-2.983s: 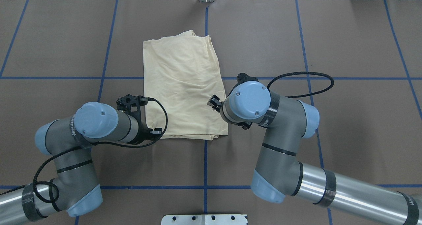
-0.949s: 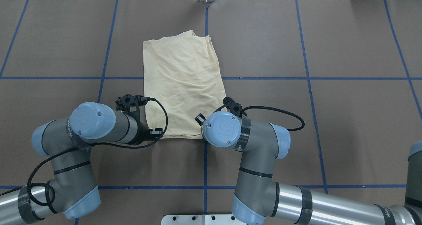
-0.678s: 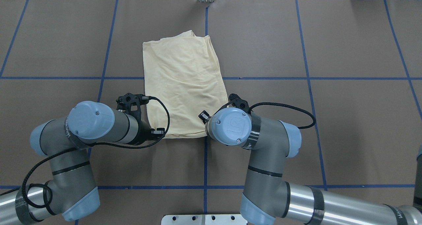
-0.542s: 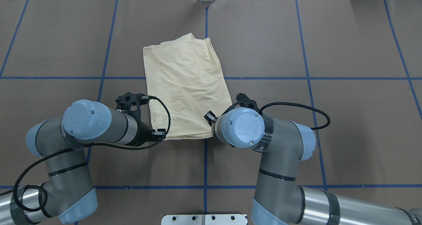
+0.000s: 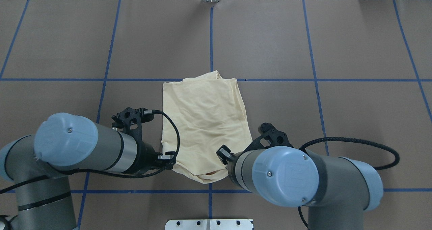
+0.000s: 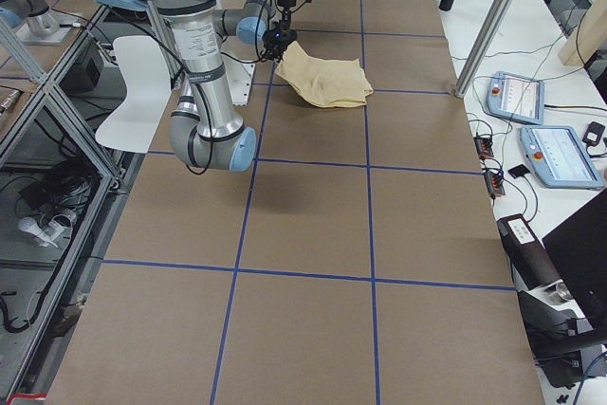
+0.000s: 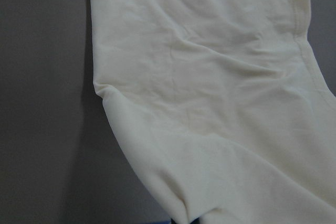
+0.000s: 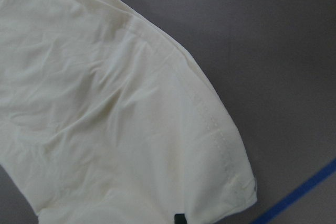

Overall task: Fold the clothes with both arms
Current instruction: 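Lift the near half with both grippers and fold it away from the robot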

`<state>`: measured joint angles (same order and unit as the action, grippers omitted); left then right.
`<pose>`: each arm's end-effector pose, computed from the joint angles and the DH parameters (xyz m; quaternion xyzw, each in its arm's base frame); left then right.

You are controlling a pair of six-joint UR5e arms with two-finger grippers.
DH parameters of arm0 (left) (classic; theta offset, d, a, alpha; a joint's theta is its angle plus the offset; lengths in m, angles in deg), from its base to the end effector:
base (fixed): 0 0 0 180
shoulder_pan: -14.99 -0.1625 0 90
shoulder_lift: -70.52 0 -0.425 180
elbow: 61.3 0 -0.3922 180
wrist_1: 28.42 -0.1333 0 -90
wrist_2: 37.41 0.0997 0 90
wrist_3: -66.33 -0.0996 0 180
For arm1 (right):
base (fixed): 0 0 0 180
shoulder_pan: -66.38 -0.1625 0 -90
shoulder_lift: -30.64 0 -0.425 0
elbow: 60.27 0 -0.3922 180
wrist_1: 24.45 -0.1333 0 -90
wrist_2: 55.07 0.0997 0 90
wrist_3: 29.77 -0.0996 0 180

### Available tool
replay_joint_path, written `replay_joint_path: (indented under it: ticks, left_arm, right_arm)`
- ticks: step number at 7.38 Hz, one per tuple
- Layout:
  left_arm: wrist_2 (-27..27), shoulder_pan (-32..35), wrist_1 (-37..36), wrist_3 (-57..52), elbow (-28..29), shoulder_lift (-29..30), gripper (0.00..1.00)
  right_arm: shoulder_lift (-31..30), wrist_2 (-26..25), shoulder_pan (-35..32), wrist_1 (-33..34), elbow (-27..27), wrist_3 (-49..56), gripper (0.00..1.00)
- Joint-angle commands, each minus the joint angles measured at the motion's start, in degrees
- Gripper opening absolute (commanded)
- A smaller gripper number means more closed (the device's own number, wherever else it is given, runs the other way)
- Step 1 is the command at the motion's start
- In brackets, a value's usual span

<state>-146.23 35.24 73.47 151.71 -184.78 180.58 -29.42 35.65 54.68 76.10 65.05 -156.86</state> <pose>0.4397 -0.2701 0.1948 -0.0195 0.5503 -0.0253 0.8344 -0.4777 -0.2338 0.1507 -0.1064 -0.4470 0.3642 0.8101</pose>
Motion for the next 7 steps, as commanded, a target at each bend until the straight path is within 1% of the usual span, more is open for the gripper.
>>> replay_joint_path:
  ticks: [1, 2, 3, 4, 5, 6, 7]
  left_arm:
    - [-2.3, -0.6, -7.2, 0.5, -3.8, 1.4, 0.0]
    - [-1.9, 2.1, -7.1, 0.3, -1.3, 2.2, 0.0]
    - [-1.7, 5.3, -7.1, -1.1, 4.0, 5.5, 0.0]
    - [-1.7, 8.5, -7.1, -4.5, 10.0, 8.9, 0.0]
    - [-0.1, 10.4, -7.0, -7.3, 13.5, 10.5, 0.0]
    - [2.4, 12.0, -6.8, -9.6, 16.9, 12.4, 0.0]
    - [2.5, 13.7, -6.7, -10.9, 20.5, 14.8, 0.0]
  right_arm:
    - [-0.1, 0.0, -1.5, 4.0, 1.0, 1.2, 0.0]
    - [1.5, -0.4, -4.8, 3.1, -4.2, 5.8, 0.0]
    - [4.0, -0.4, -8.5, -0.6, -9.9, 9.0, 0.0]
    - [6.2, -0.4, -11.7, -6.2, -16.8, 9.4, 0.0]
    - [8.0, -0.4, -13.7, -10.0, -21.9, 11.1, 0.0]
    - [10.0, -0.4, -15.7, -11.1, -26.0, 13.2, 0.0]
    - [11.3, -0.3, -16.9, -11.2, -28.4, 14.8, 0.0]
